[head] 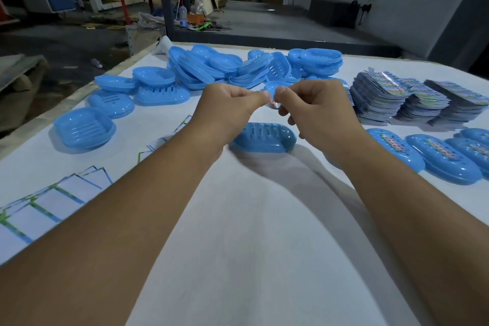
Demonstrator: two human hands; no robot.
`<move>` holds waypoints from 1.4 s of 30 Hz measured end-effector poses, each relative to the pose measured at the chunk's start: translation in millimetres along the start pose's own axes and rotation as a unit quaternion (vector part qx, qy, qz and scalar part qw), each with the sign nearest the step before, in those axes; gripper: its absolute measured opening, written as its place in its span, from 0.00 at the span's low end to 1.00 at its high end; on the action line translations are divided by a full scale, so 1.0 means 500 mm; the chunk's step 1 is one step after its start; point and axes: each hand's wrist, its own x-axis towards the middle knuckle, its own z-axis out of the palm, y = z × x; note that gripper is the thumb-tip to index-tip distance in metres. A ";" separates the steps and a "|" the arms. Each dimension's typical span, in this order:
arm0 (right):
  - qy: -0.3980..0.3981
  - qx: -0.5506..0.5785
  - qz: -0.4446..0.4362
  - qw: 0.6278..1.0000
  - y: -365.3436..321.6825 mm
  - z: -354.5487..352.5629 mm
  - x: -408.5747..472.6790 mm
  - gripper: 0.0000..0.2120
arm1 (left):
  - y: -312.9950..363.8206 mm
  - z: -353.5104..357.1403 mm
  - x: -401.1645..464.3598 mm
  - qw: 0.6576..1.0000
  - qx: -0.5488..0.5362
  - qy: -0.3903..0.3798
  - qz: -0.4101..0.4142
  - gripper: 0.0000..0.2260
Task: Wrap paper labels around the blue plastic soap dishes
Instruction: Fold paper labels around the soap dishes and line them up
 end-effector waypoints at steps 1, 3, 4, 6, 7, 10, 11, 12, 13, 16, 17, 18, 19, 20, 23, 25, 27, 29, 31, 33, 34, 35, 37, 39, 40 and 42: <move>0.015 -0.010 0.014 1.000 0.004 -0.001 0.003 0.12 | -0.001 -0.001 0.002 1.000 0.002 0.006 -0.003 0.09; 0.038 -0.032 0.039 0.998 0.009 -0.009 0.009 0.12 | -0.002 -0.002 0.005 1.000 -0.003 0.018 -0.010 0.08; 0.040 -0.040 0.049 0.997 0.010 -0.013 0.011 0.13 | -0.002 -0.003 0.007 1.000 -0.002 0.022 -0.014 0.08; 0.034 -0.040 0.062 0.997 0.010 -0.018 0.012 0.14 | -0.003 -0.004 0.009 1.000 0.001 0.025 -0.018 0.08; 0.029 -0.032 0.068 0.997 0.008 -0.020 0.011 0.14 | -0.003 -0.004 0.009 1.000 0.001 0.025 -0.019 0.08; 0.011 -0.007 0.085 0.996 0.003 -0.019 0.007 0.14 | -0.004 -0.006 0.009 1.000 -0.004 0.023 -0.019 0.07; 0.004 0.000 0.087 0.996 0.002 -0.020 0.006 0.14 | -0.003 -0.006 0.008 1.000 -0.007 0.021 -0.019 0.07; -0.001 0.004 0.089 0.996 0.001 -0.020 0.005 0.14 | -0.003 -0.007 0.008 1.000 -0.006 0.018 -0.019 0.07; -0.005 0.007 0.091 0.996 0.000 -0.020 0.005 0.14 | -0.002 -0.007 0.006 1.000 -0.002 0.016 -0.019 0.08; -0.005 0.010 0.107 0.994 -0.003 -0.021 0.007 0.13 | -0.004 -0.006 0.004 0.999 0.021 0.015 -0.026 0.08; -0.005 0.007 0.113 0.994 -0.003 -0.022 0.007 0.13 | -0.006 -0.007 0.004 0.999 0.030 0.016 -0.029 0.08; -0.007 0.004 0.116 0.993 -0.003 -0.022 0.008 0.13 | -0.008 -0.008 0.005 0.999 0.040 0.013 -0.029 0.07; -0.012 -0.001 0.119 0.993 -0.003 -0.023 0.008 0.13 | -0.009 -0.009 0.005 0.998 0.049 0.006 -0.028 0.05; -0.020 -0.008 0.121 0.992 -0.002 -0.024 0.008 0.13 | -0.011 -0.010 0.005 0.998 0.059 -0.002 -0.028 0.03; -0.047 -0.024 0.126 0.991 -0.001 -0.025 0.006 0.14 | -0.017 -0.011 0.004 0.997 0.063 -0.028 -0.029 0.06; -0.058 -0.046 0.130 0.989 0.000 -0.023 0.005 0.16 | -0.020 -0.012 0.004 0.997 0.054 -0.045 -0.044 0.07; -0.066 -0.073 0.133 0.986 0.001 -0.023 0.005 0.18 | -0.021 -0.015 0.004 0.994 0.075 -0.057 -0.048 0.06; -0.076 -0.098 0.136 0.983 0.002 -0.023 0.004 0.19 | -0.022 -0.019 0.008 0.992 0.103 -0.059 -0.045 0.07; -0.087 -0.121 0.134 0.980 0.004 -0.021 0.002 0.21 | -0.023 -0.021 0.012 0.988 0.135 -0.057 -0.042 0.07; -0.091 -0.144 0.127 0.977 0.006 -0.019 0.001 0.22 | -0.022 -0.020 0.013 0.983 0.170 -0.055 -0.038 0.07; -0.092 -0.151 0.123 0.977 0.006 -0.018 0.000 0.21 | -0.023 -0.020 0.013 0.980 0.186 -0.053 -0.034 0.08; -0.095 -0.154 0.119 0.976 0.006 -0.017 -0.001 0.20 | -0.024 -0.019 0.014 0.978 0.200 -0.052 -0.031 0.09; -0.096 -0.160 0.114 0.976 0.004 -0.014 -0.002 0.17 | -0.028 -0.019 0.016 0.973 0.223 -0.047 -0.026 0.09; -0.095 -0.173 0.109 0.974 0.002 -0.012 -0.003 0.14 | -0.031 -0.019 0.018 0.970 0.238 -0.046 -0.017 0.09; -0.096 -0.178 0.107 0.974 0.001 -0.011 -0.003 0.14 | -0.031 -0.020 0.018 0.969 0.241 -0.046 -0.012 0.09; -0.097 -0.182 0.103 0.973 0.001 -0.009 -0.002 0.14 | -0.032 -0.020 0.017 0.968 0.247 -0.046 -0.006 0.09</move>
